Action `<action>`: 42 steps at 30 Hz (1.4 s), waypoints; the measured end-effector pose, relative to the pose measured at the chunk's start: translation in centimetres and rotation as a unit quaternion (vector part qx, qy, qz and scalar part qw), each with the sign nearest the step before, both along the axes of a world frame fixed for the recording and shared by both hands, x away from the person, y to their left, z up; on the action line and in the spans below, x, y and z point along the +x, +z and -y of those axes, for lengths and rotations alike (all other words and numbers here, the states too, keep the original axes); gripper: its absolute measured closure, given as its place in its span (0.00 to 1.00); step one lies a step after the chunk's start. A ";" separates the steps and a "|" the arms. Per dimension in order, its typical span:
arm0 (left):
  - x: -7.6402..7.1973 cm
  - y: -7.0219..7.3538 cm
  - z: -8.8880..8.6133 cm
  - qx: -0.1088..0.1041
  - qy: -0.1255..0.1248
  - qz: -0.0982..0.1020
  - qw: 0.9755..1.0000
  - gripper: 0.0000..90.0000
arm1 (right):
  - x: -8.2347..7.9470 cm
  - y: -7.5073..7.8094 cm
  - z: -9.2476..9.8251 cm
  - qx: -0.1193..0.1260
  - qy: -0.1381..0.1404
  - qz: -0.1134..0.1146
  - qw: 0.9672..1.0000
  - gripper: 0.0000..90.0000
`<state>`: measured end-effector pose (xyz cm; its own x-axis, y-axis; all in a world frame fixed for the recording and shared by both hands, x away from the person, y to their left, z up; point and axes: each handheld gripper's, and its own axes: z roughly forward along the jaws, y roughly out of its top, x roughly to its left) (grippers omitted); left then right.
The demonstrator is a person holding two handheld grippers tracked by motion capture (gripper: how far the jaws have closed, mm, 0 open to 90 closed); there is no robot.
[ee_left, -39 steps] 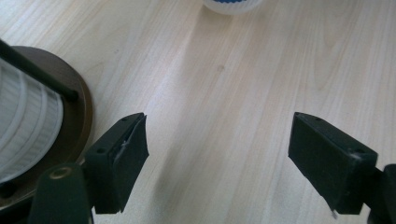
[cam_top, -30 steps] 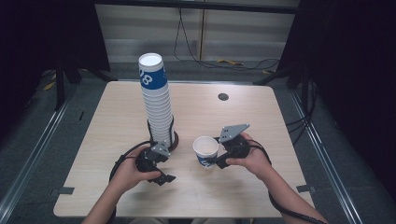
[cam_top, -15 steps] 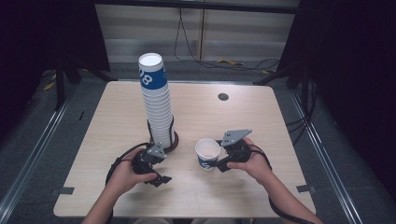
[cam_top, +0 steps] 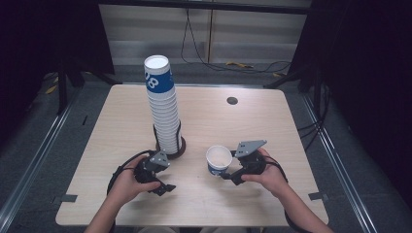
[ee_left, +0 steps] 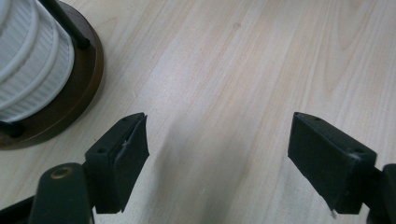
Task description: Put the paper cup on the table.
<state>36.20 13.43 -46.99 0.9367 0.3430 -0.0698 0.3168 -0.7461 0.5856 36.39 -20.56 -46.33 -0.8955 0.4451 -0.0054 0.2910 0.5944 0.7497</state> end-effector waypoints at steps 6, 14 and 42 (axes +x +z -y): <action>0.2 -0.2 -1.0 -0.001 0.010 0.004 1.000 0.22 | -0.7 -0.3 1.1 0.008 -0.015 -0.009 1.000 0.15; 0.7 -0.5 -2.0 0.002 0.008 0.004 1.000 0.22 | -1.7 -1.1 3.0 0.004 -0.042 -0.022 0.999 0.15; 2.0 -3.4 -4.6 -0.038 0.009 0.028 0.999 0.16 | -3.6 -3.9 7.8 -0.023 -0.127 -0.021 0.991 0.13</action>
